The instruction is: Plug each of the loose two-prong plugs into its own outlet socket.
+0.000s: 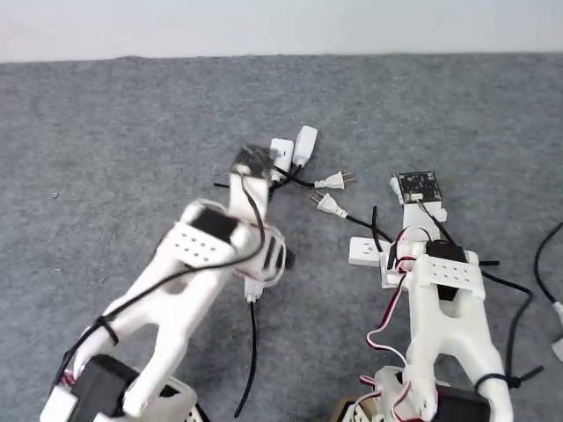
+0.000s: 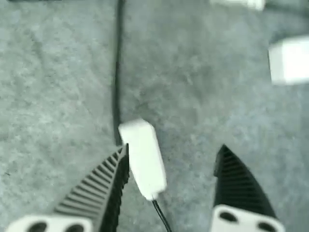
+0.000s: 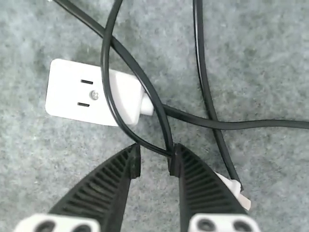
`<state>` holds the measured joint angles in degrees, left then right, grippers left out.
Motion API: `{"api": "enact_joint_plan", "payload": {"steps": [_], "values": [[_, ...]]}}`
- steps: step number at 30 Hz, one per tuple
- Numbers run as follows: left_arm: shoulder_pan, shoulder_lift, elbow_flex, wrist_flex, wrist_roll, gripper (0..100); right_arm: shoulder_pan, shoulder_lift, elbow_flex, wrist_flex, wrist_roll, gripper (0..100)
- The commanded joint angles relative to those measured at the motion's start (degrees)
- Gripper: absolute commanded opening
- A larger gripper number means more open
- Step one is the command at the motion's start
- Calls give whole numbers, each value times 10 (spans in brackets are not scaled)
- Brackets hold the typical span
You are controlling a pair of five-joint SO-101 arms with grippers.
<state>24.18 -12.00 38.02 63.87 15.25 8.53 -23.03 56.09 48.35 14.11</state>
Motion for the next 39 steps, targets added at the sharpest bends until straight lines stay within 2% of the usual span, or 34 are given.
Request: {"api": "enact_joint_plan", "payload": {"steps": [1,3,4,9,23,31,39], "values": [[48,-11,49,-62,-14,133,-4,-16,-4,-11,2,106],[63,11,69,-112,-22,22,-5,-16,-4,-11,2,106],[65,22,72,-128,-25,7,-5,-16,-4,-11,2,106],[39,40,58,-131,-28,14,-4,-15,-4,-11,2,106],[-98,41,86,-98,-30,14,-7,-15,-4,-11,2,106],[-181,40,95,-83,-73,14,-7,-15,-3,-12,2,106],[-178,-16,96,-82,-71,14,-7,-15,1,-22,2,106]]}}
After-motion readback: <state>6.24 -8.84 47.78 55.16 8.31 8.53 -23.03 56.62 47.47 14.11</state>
